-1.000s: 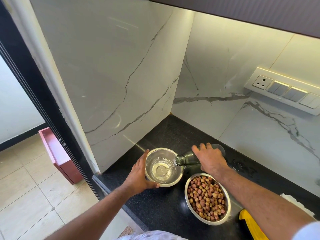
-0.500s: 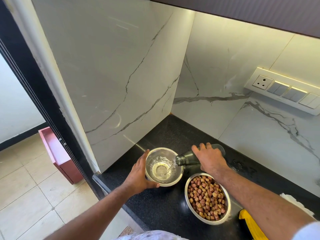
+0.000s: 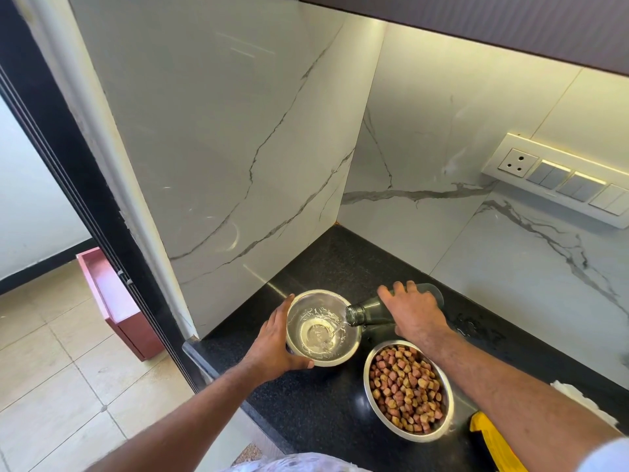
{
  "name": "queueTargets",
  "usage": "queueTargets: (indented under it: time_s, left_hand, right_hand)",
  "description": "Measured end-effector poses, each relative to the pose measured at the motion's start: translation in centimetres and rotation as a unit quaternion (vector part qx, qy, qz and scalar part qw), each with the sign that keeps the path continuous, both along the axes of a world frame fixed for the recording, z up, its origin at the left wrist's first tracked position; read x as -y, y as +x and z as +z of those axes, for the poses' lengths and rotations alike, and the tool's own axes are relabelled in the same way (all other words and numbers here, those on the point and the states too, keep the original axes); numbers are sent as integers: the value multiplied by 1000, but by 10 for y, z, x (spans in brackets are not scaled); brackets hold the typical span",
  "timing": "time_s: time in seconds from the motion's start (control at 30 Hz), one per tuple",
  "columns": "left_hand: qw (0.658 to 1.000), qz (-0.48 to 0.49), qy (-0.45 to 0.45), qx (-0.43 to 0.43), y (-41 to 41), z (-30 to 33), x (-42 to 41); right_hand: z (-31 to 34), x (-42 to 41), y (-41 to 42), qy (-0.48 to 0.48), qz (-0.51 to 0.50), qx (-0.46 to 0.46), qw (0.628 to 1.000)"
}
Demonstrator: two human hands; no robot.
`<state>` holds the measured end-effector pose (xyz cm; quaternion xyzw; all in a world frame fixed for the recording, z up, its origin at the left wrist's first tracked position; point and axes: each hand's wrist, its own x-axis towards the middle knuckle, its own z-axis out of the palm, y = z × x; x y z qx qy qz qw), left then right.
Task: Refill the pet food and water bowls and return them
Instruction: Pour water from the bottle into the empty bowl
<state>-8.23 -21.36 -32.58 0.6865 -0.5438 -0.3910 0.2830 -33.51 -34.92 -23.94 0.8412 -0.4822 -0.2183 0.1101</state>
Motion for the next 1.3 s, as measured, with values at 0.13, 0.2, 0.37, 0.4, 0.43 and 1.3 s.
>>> queueTargets:
  time_s: [0.13, 0.2, 0.37, 0.4, 0.43, 1.3]
  left_hand:
    - [1000, -1, -2, 1, 0, -1, 0]
    - [1000, -1, -3, 1, 0, 0, 0]
    - [1000, -1, -4, 9, -1, 1, 1]
    - [1000, -2, -4, 10, -1, 1, 1]
    - [1000, -1, -4, 10, -1, 1, 1]
    - [1000, 2, -1, 1, -1, 2, 0]
  right_hand:
    - [-1, 0, 0, 4, 0, -2, 1000]
    - [-1, 0, 0, 1, 2, -3, 1000]
    - [-1, 0, -1, -12, 6, 0, 1000]
    - [-1, 0, -1, -12, 6, 0, 1000]
    - [-1, 0, -2, -11, 5, 1, 1000]
    - [3, 0, -1, -15, 6, -6, 1000]
